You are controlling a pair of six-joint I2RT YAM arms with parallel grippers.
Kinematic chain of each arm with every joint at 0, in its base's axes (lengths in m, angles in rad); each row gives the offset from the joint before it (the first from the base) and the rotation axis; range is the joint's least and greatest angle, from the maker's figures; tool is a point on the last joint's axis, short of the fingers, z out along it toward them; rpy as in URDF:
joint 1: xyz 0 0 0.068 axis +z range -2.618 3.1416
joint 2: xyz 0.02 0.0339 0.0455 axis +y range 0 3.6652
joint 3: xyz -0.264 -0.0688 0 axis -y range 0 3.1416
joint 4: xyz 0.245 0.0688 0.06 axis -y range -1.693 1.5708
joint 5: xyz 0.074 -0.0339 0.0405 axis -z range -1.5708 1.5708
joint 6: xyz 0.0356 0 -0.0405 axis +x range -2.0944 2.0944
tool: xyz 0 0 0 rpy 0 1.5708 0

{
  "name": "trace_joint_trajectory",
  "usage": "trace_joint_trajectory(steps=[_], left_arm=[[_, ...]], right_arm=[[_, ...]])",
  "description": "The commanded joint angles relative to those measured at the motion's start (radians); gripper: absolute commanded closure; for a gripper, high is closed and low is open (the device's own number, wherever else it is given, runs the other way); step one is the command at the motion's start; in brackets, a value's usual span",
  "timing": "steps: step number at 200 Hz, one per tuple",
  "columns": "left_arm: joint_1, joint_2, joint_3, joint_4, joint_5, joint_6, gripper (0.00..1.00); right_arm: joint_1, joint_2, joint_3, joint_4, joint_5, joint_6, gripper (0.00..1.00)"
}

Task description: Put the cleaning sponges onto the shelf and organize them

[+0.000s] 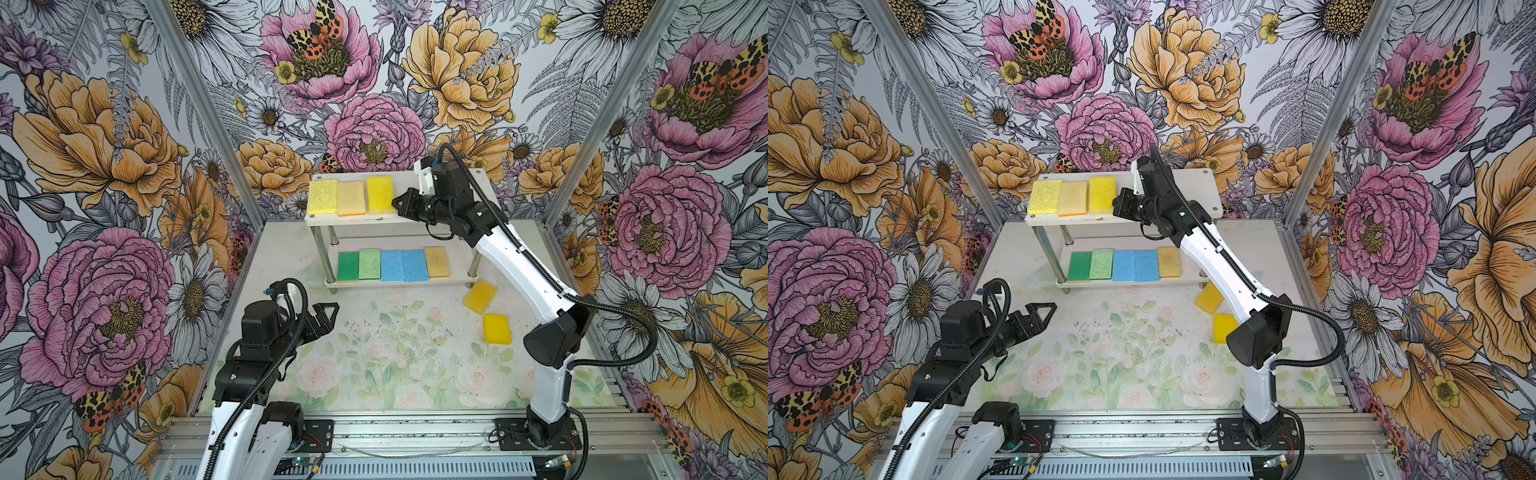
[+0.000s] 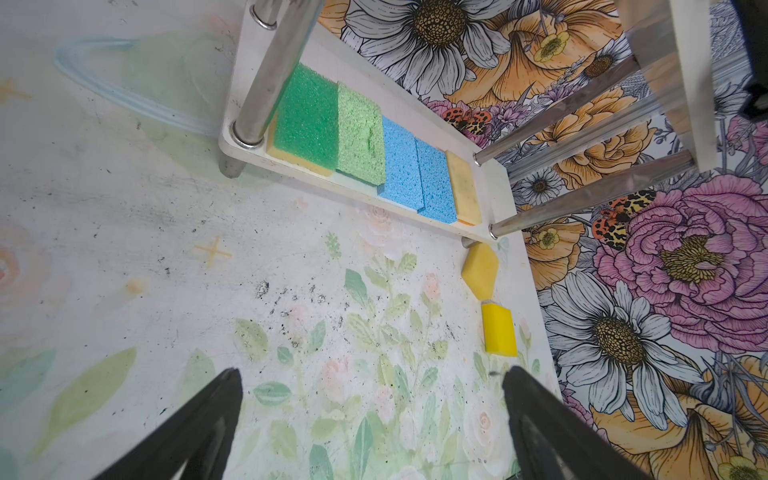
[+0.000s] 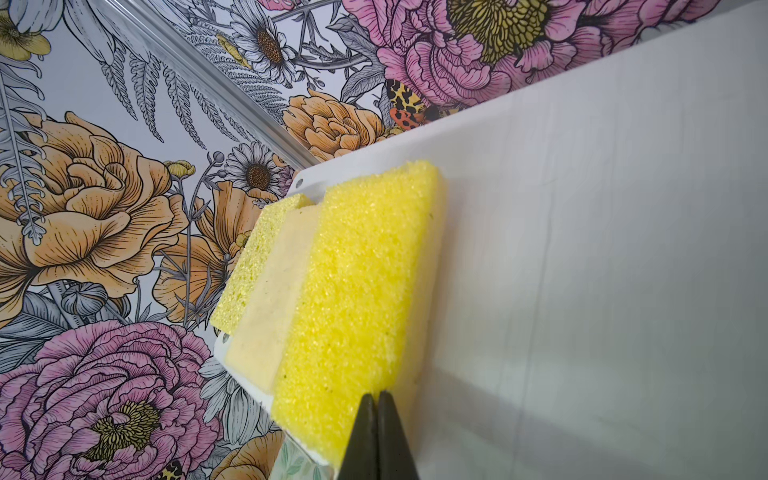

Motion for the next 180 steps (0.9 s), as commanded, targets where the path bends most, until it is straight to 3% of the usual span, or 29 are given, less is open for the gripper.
trace_joint_trajectory(steps=[1,85,118,150,180], left_arm=[[0.009,-0.003,0.016,0.003,0.011,0.015,0.01],[0.007,-0.008,0.017,0.001,0.017,0.015,0.01],[0.007,-0.006,0.018,0.002,0.017,0.016,0.01],[0.008,-0.006,0.018,0.001,0.016,0.016,0.01],[0.009,-0.006,0.018,0.003,0.015,0.016,0.01]], right_arm=[[0.011,-0.066,-0.006,-0.001,0.056,-0.019,1.00],[0.016,-0.043,0.004,-0.001,0.012,-0.003,0.99],[0.020,-0.025,0.016,-0.001,-0.005,-0.001,0.89],[0.025,-0.011,0.031,-0.001,-0.018,0.000,0.73],[0.028,-0.006,0.035,-0.001,-0.026,0.004,0.69]])
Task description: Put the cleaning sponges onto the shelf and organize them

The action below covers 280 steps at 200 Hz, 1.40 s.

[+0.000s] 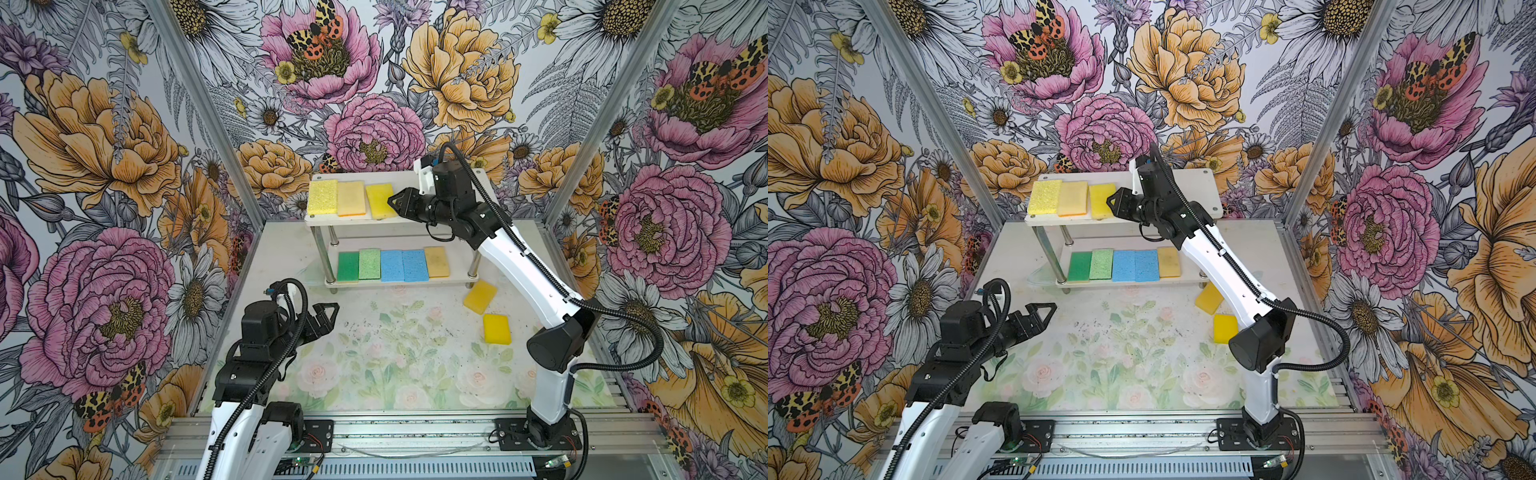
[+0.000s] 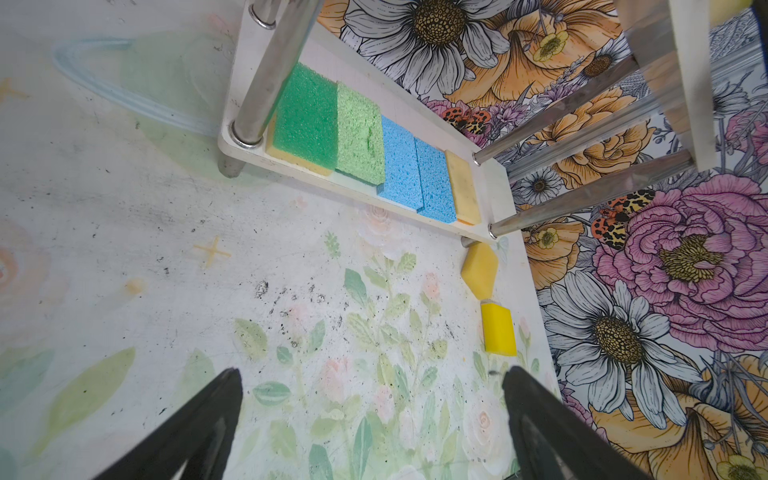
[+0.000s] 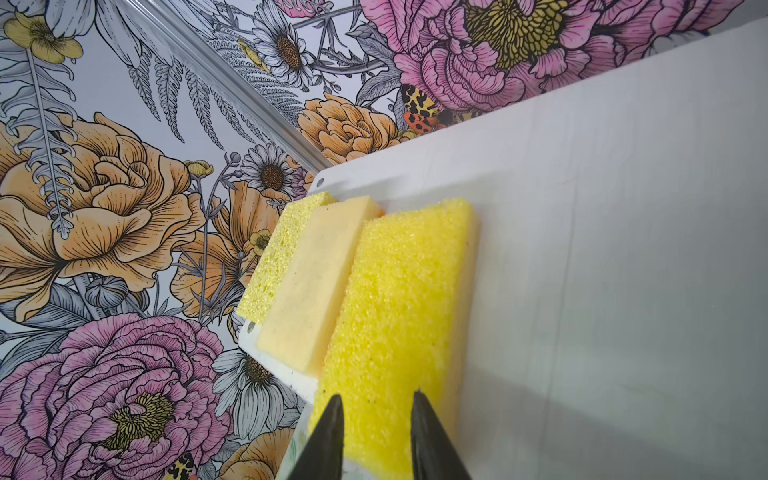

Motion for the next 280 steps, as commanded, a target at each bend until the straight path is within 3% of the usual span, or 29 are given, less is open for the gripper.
trace_joint_trajectory(steps=[1,102,157,201,280], left_arm=[[0.009,-0.006,0.018,0.002,0.014,0.016,0.01],[0.009,-0.010,0.018,0.002,0.014,0.016,0.01],[0.008,-0.012,0.018,0.002,0.017,0.017,0.01],[0.007,-0.013,0.018,0.002,0.017,0.016,0.01],[0.009,-0.012,0.018,0.003,0.014,0.017,0.01]], right_arm=[[0.010,0.015,0.036,0.002,-0.017,0.001,0.69],[0.021,0.023,0.073,0.002,-0.060,-0.003,0.66],[0.016,-0.063,-0.029,0.000,0.078,-0.042,0.59],[0.007,-0.057,-0.066,0.002,0.058,-0.032,0.57],[0.029,-0.041,0.012,0.003,0.022,-0.031,0.55]])
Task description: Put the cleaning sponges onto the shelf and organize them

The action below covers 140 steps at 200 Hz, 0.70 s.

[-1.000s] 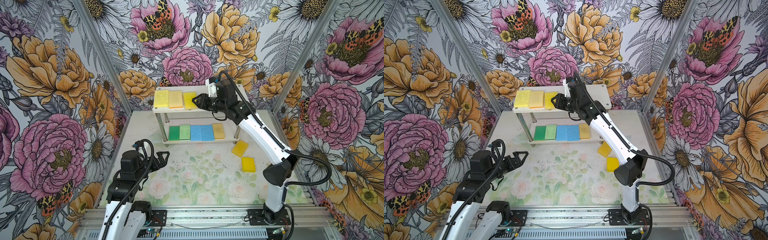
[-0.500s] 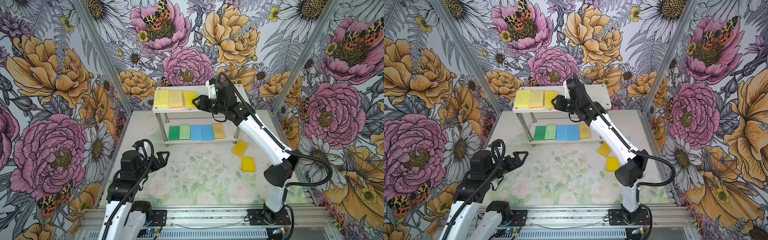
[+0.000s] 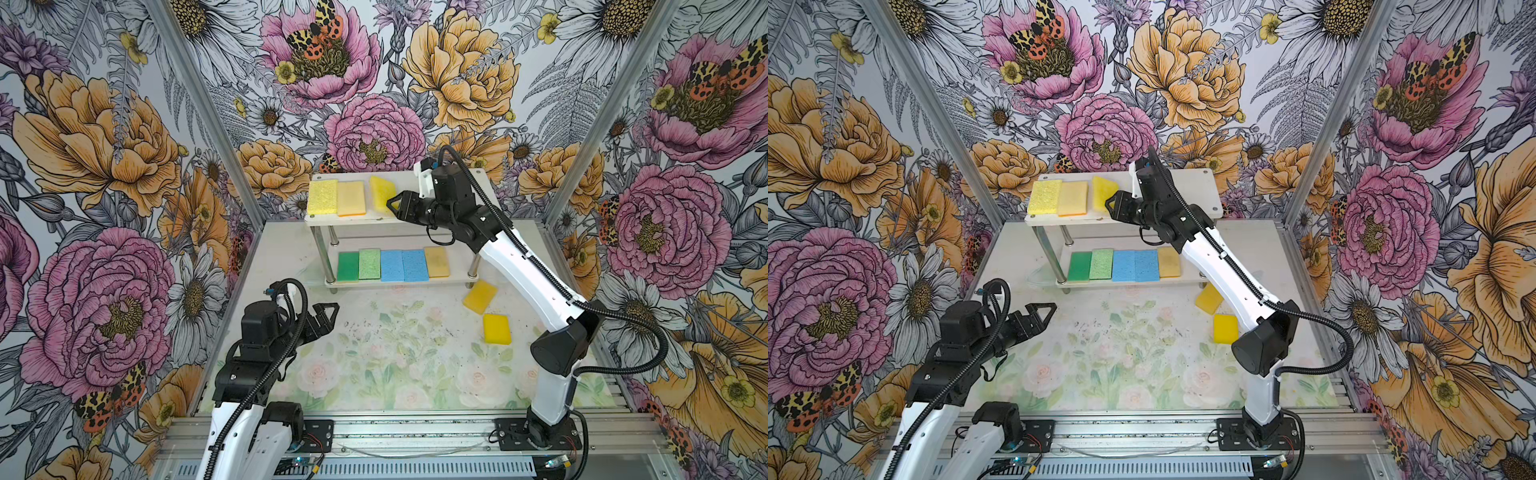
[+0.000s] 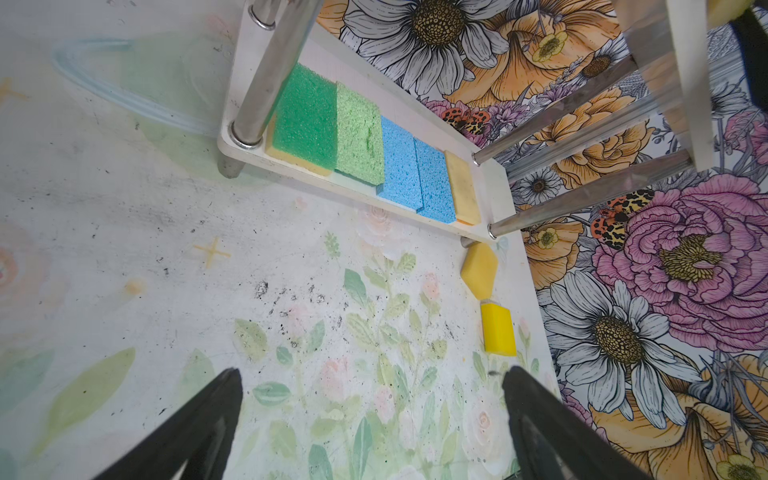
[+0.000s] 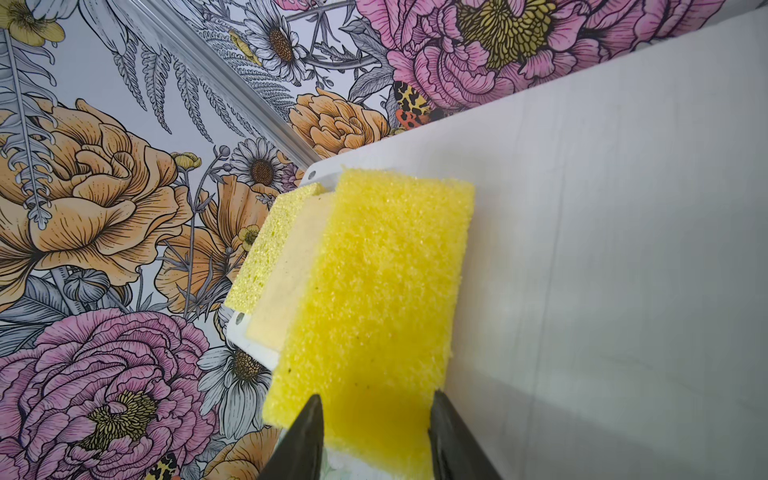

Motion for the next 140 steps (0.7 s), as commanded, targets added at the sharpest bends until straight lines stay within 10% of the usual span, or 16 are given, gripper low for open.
trace_joint_trajectory(steps=[1,88,140], left_arm=[[0.009,-0.010,0.018,0.002,0.014,0.017,0.01],[0.008,-0.011,0.018,0.001,0.018,0.017,0.01],[-0.010,0.011,0.001,0.052,0.125,0.023,0.01]], right_arm=[[0.015,-0.008,0.056,0.000,-0.021,-0.008,0.55],[0.009,-0.083,-0.002,-0.003,0.024,-0.022,0.52],[-0.048,-0.520,-0.507,-0.012,0.104,-0.022,0.50]])
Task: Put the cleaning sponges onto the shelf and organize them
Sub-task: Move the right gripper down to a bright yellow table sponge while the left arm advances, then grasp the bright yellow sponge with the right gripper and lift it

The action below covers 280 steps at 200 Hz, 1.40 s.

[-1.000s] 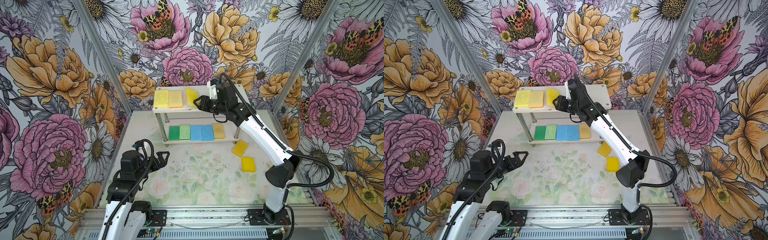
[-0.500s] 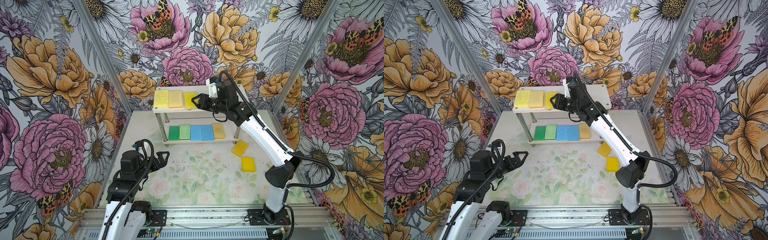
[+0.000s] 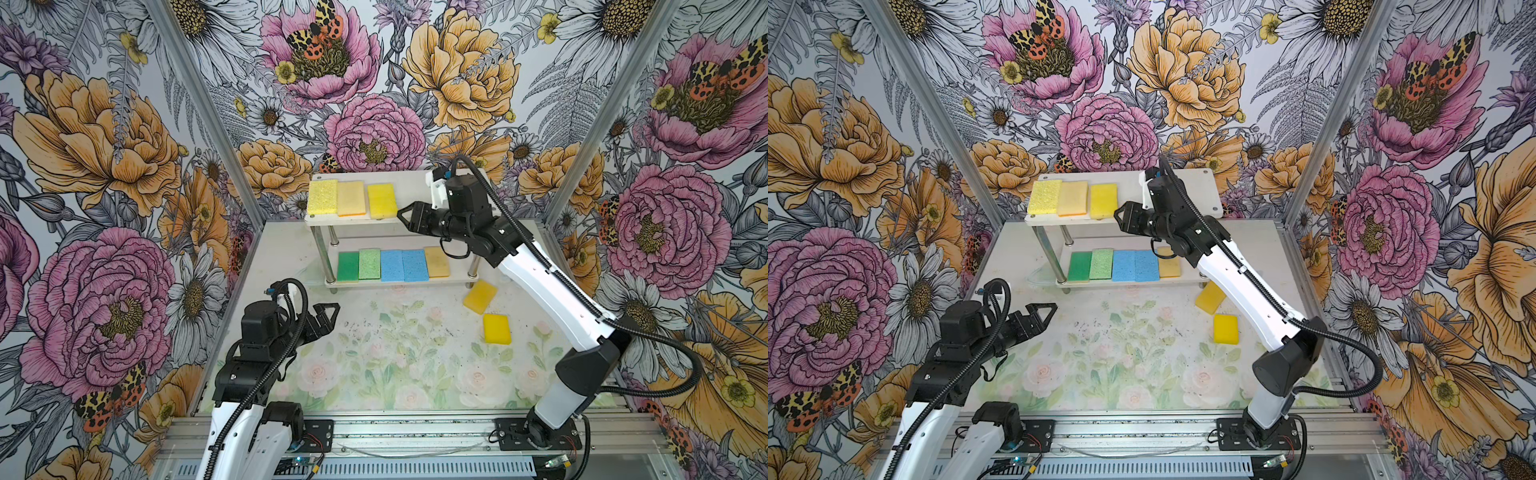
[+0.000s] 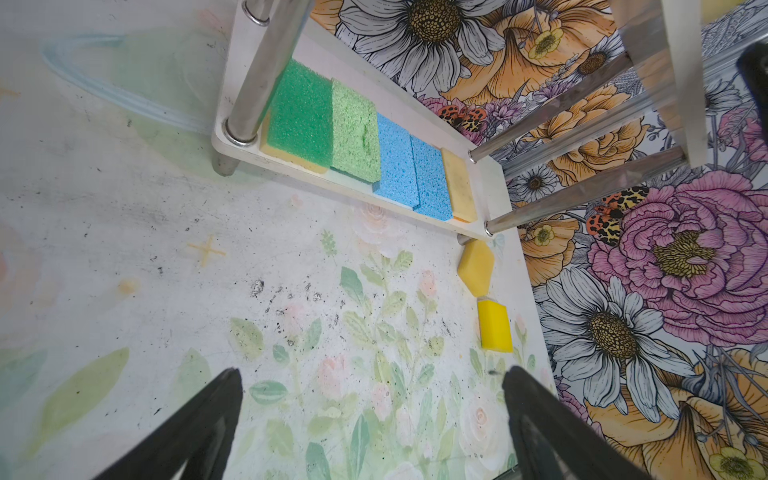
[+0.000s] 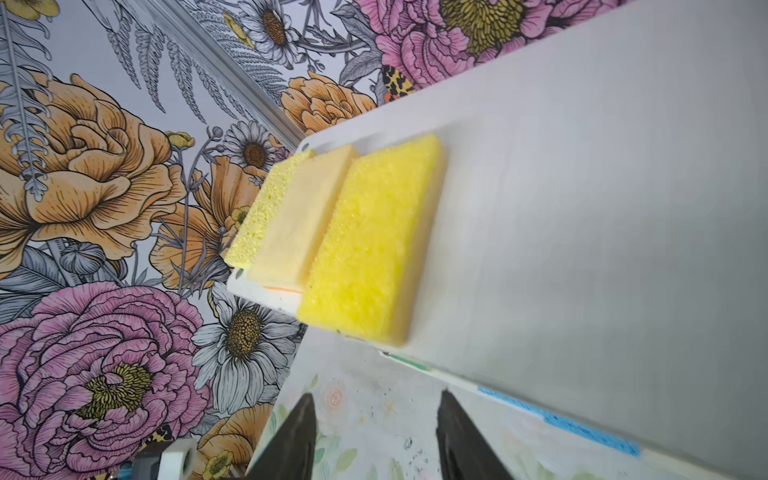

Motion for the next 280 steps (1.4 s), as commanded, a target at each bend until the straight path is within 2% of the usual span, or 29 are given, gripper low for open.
trace_joint_trajectory(steps=[1,23,35,45,67,80,99,138,153,185,223,257,280], left_arm=[[-0.010,0.012,-0.001,0.054,0.103,0.021,0.01],[-0.089,0.057,-0.014,0.100,0.147,0.007,0.01],[-0.184,0.091,-0.015,0.115,0.093,0.000,0.01],[-0.306,0.118,-0.014,0.137,0.016,-0.013,0.01],[-0.525,0.203,-0.016,0.203,-0.147,-0.055,0.01],[-0.589,0.260,-0.018,0.247,-0.174,-0.085,0.01],[-0.637,0.323,-0.008,0.273,-0.183,-0.103,0.01],[-0.651,0.317,-0.011,0.271,-0.203,-0.102,0.01],[-0.639,0.299,-0.019,0.270,-0.203,-0.105,0.01],[-0.596,0.266,-0.045,0.271,-0.187,-0.117,0.01],[-0.549,0.238,-0.059,0.271,-0.143,-0.122,0.01],[-0.535,0.228,-0.062,0.270,-0.130,-0.130,0.01],[-0.532,0.225,-0.065,0.269,-0.130,-0.136,0.01]], right_arm=[[-0.039,-0.252,-0.200,-0.013,0.058,-0.003,0.50],[-0.098,-0.474,-0.459,-0.082,0.093,0.049,0.49],[-0.136,-0.565,-0.600,-0.118,0.110,0.094,0.48],[-0.178,-0.621,-0.703,-0.149,0.095,0.126,0.47],[-0.287,-0.641,-0.889,-0.174,0.014,0.154,0.46],[-0.345,-0.624,-0.964,-0.170,-0.001,0.152,0.45],[-0.417,-0.583,-1.020,-0.171,0.068,0.113,0.44],[-0.512,-0.474,-1.047,-0.164,0.184,0.044,0.40],[-0.542,-0.441,-1.061,-0.142,0.194,0.011,0.38],[-0.606,-0.371,-1.100,-0.057,0.100,-0.043,0.38],[-0.613,-0.268,-1.111,0.042,-0.012,-0.081,0.40],[-0.613,-0.219,-1.122,0.081,-0.046,-0.079,0.47],[-0.613,-0.237,-1.136,0.080,-0.049,-0.081,0.62]])
